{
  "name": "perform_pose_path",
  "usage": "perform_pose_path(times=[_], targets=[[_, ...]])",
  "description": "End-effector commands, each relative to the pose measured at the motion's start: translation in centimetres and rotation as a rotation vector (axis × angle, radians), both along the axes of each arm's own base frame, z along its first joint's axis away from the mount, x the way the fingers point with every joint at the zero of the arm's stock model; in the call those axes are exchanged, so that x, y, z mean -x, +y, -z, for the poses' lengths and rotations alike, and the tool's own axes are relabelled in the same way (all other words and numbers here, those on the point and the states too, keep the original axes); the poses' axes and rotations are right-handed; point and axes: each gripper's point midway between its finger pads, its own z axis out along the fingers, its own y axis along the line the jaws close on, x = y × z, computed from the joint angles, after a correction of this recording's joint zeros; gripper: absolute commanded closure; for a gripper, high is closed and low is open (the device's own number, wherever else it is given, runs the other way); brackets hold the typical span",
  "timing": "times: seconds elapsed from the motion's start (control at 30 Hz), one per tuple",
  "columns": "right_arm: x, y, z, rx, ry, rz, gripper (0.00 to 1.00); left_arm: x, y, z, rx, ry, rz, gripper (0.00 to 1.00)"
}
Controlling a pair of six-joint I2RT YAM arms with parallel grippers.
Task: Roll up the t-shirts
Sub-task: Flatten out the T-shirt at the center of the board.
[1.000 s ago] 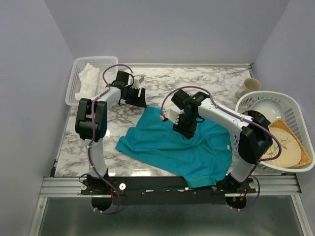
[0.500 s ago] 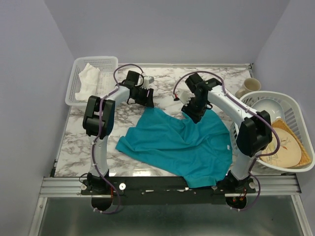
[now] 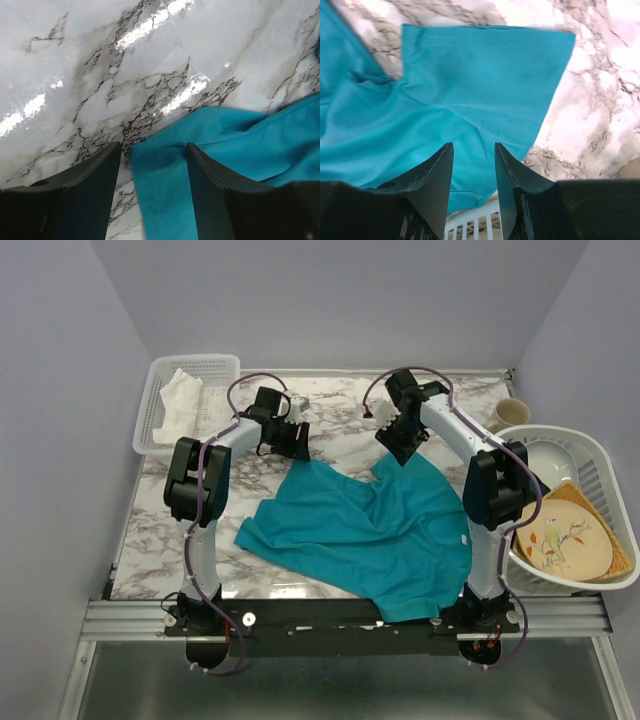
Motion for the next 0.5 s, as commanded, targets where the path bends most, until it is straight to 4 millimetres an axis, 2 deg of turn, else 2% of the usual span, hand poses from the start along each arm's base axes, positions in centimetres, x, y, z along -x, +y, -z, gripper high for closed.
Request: perform_pose_path(times=[0.0, 0.1, 0.23, 0.3, 0.47], targets=[[-2.1, -1.0, -0.3, 0.013, -0.041, 0.050, 0.53, 2.5, 2.1, 2.3, -0.099, 0.088, -0.045, 0.36], [-2.2, -1.1, 0.0, 0.012, -0.040, 0.054, 0.53, 3.0, 2.0, 1.7, -0.085, 0.090, -0.046, 0.33], [-2.3, -1.0, 0.3, 0.010, -0.033, 0.057, 0.53, 2.8, 0.9, -2.1, 0.015, 0.004, -0.016, 0.22], [-2.1, -0.9, 0.5, 0.009, -0.025, 0.058, 0.53, 2.7, 0.8, -3.0, 0.052, -0.023, 0.012, 0.18], [-1.7, -1.0, 0.6, 0.010, -0.013, 0.060, 0.53, 2.0, 2.1, -1.0, 0.051, 0.000, 0.025, 0.19]])
